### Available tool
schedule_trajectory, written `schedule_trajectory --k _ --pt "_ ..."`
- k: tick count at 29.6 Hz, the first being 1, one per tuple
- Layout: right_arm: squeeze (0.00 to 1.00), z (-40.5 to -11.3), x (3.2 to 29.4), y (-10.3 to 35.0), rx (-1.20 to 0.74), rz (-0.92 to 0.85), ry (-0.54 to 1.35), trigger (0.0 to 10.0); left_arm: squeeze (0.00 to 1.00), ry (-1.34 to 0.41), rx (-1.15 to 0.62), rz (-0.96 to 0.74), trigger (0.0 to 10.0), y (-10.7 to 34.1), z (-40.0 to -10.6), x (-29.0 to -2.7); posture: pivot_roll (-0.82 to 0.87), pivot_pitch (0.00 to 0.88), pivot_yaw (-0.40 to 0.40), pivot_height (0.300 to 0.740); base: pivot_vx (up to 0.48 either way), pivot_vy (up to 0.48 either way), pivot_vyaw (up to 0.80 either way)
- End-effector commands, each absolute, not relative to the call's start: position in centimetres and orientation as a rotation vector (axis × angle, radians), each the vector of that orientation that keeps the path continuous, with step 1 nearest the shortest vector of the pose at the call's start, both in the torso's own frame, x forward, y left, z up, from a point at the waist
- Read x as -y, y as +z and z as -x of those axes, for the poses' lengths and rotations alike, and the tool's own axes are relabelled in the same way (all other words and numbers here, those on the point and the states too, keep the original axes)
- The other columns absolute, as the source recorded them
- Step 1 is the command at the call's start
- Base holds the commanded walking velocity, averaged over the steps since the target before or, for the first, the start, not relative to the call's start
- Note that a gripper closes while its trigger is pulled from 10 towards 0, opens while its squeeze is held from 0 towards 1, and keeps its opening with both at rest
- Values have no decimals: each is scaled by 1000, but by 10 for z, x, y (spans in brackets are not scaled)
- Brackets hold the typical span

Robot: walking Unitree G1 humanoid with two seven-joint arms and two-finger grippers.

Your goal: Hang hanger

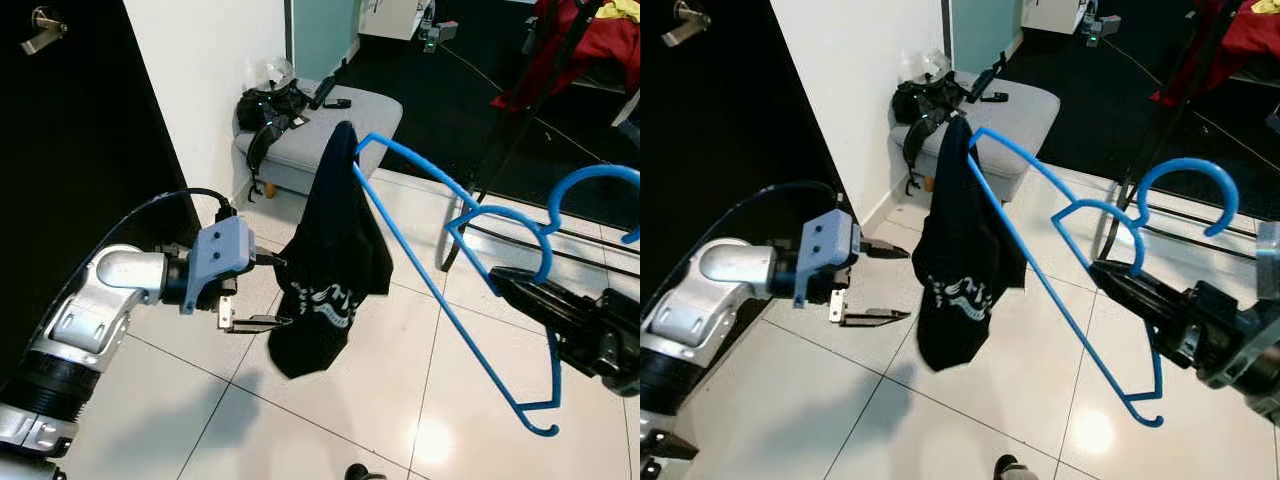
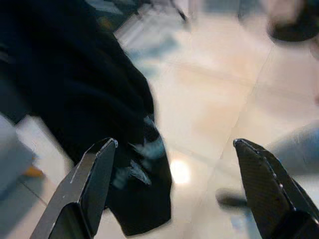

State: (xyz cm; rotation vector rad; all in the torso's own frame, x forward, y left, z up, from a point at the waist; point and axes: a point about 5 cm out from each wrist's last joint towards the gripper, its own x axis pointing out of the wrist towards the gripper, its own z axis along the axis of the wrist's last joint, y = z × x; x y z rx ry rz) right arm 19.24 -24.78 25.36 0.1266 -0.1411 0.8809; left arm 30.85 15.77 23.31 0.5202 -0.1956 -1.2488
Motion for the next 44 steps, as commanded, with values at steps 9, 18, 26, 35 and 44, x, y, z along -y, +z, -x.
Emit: schedule_trajectory --k 9,18,26,35,44 --pt "0 -183 240 274 272 -138 1001 10000 0 -792 410 -228 10000 269 -339 -157 -42 193 35 740 0 0 0" --pt "0 -184 254 274 259 -115 989 10000 0 -509 480 -42 10000 284 -345 -168 -30 194 36 740 0 0 0" --pt "0 -189 263 278 264 -95 957 10000 0 -438 505 -68 10000 294 -341 -174 -23 194 29 740 0 0 0" --pt "0 -194 272 284 267 -56 945 10000 0 -559 495 82 10000 307 -329 -180 -16 198 23 740 0 0 0" --pt "0 -199 269 289 280 -36 966 10000 0 -774 443 124 10000 305 -305 -147 -14 198 17 740 0 0 0"
